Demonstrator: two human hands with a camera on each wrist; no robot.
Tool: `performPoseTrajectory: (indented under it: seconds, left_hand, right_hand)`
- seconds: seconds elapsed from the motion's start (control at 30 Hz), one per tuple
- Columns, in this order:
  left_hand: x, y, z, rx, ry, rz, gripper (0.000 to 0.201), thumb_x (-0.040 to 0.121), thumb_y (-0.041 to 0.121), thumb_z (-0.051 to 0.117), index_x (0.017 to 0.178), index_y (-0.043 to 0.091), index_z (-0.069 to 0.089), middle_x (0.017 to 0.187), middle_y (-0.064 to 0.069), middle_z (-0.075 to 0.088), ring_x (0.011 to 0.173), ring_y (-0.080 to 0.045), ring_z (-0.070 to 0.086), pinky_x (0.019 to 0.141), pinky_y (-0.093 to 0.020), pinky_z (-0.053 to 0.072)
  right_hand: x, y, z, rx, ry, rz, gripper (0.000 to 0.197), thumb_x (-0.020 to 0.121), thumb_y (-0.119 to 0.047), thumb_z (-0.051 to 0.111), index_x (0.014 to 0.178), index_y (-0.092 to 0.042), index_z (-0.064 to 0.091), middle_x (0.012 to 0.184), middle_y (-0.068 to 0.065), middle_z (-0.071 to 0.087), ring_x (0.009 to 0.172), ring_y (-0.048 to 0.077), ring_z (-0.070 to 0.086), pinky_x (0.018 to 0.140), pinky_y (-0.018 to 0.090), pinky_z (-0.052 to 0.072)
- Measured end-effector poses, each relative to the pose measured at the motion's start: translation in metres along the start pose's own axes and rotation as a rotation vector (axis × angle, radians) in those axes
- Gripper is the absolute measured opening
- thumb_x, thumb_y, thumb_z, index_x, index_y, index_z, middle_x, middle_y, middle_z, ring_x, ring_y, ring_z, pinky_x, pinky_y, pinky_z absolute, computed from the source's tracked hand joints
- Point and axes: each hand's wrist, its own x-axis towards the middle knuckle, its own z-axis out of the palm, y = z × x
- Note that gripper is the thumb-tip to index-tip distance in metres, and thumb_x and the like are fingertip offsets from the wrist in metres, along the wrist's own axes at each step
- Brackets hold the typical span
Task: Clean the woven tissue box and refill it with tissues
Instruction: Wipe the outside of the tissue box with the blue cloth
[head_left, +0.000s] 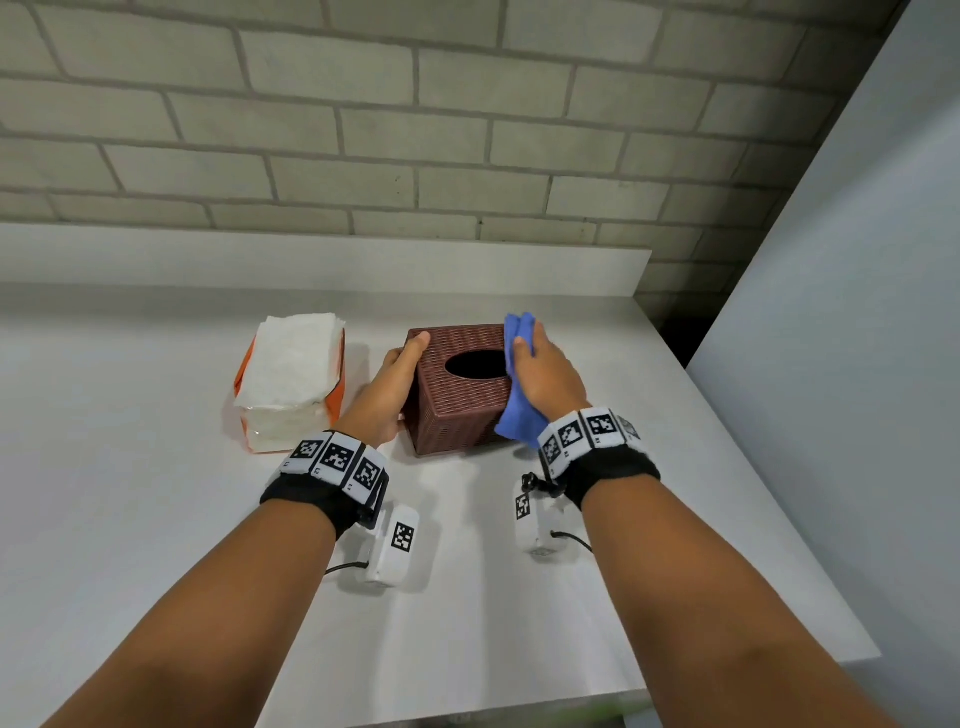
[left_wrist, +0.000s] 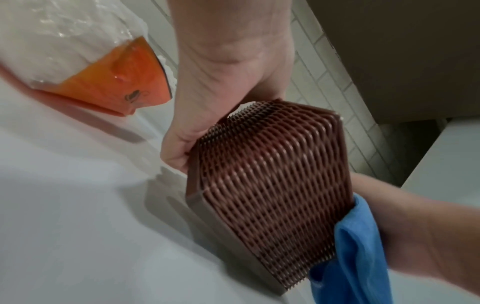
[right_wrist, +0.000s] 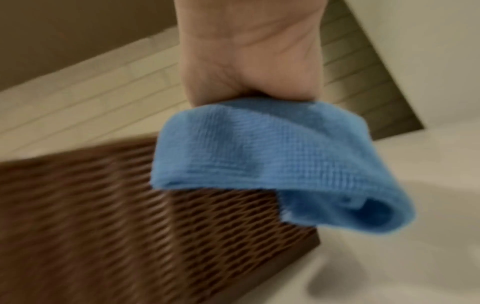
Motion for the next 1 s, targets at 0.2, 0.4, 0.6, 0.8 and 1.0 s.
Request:
performPoseTrajectory:
  seconds: [0.2, 0.4, 0.6, 0.8, 1.0]
  left_hand:
    - [0.003, 0.003, -0.001, -0.054, -0.002, -0.039, 0.052, 0.092, 0.058, 0.041, 0.128, 0.022, 0.052, 0.112, -0.001, 0.065, 0.087, -0.013, 0.061, 0.061, -0.029, 0.044]
    - [0.0, 0.009, -0.003, -0.02, -0.032, -0.046, 0.043, 0.095, 0.058, 0.03, 0.088, 0.027, 0.06, 0.09, 0.0, 0.065, 0.084, -0.014, 0.058, 0.065, -0.031, 0.041]
    - [-0.002, 0.012, -0.01, -0.145, -0.032, -0.039, 0.043, 0.092, 0.06, 0.036, 0.087, 0.027, 0.063, 0.085, -0.001, 0.069, 0.09, -0.021, 0.062, 0.075, -0.036, 0.048]
    - [-0.007, 0.019, -0.028, -0.05, -0.046, 0.001, 0.057, 0.078, 0.071, 0.045, 0.111, 0.029, 0.067, 0.114, -0.004, 0.071, 0.112, -0.026, 0.062, 0.102, -0.048, 0.043]
    - [-0.01, 0.021, -0.031, -0.179, -0.1, -0.053, 0.042, 0.09, 0.059, 0.043, 0.089, 0.024, 0.066, 0.078, 0.001, 0.074, 0.081, -0.019, 0.064, 0.076, -0.034, 0.048]
  right_hand:
    - [-0.003, 0.02, -0.004, 0.5, -0.184, 0.055, 0.046, 0.102, -0.036, 0.031, 0.144, -0.018, 0.038, 0.142, 0.01, 0.049, 0.129, 0.027, 0.048, 0.115, 0.044, 0.032]
    - [-0.02, 0.018, -0.005, 1.025, -0.243, 0.071, 0.047, 0.104, -0.033, 0.019, 0.148, -0.019, 0.029, 0.141, -0.018, 0.043, 0.134, 0.01, 0.042, 0.087, 0.013, 0.048]
    - [-0.018, 0.004, -0.018, 0.92, -0.285, 0.007, 0.054, 0.103, -0.041, 0.022, 0.148, -0.012, 0.028, 0.15, 0.001, 0.037, 0.137, 0.019, 0.037, 0.102, 0.033, 0.042]
    - [-0.032, 0.0, -0.016, 0.986, -0.346, -0.211, 0.043, 0.104, -0.037, 0.022, 0.145, -0.033, 0.033, 0.158, 0.005, 0.023, 0.146, 0.039, -0.002, 0.118, 0.057, -0.006]
    - [-0.05, -0.013, -0.03, 1.061, -0.358, -0.217, 0.045, 0.1, -0.048, 0.031, 0.141, -0.032, 0.042, 0.149, -0.004, 0.043, 0.136, 0.015, 0.043, 0.112, 0.033, 0.034]
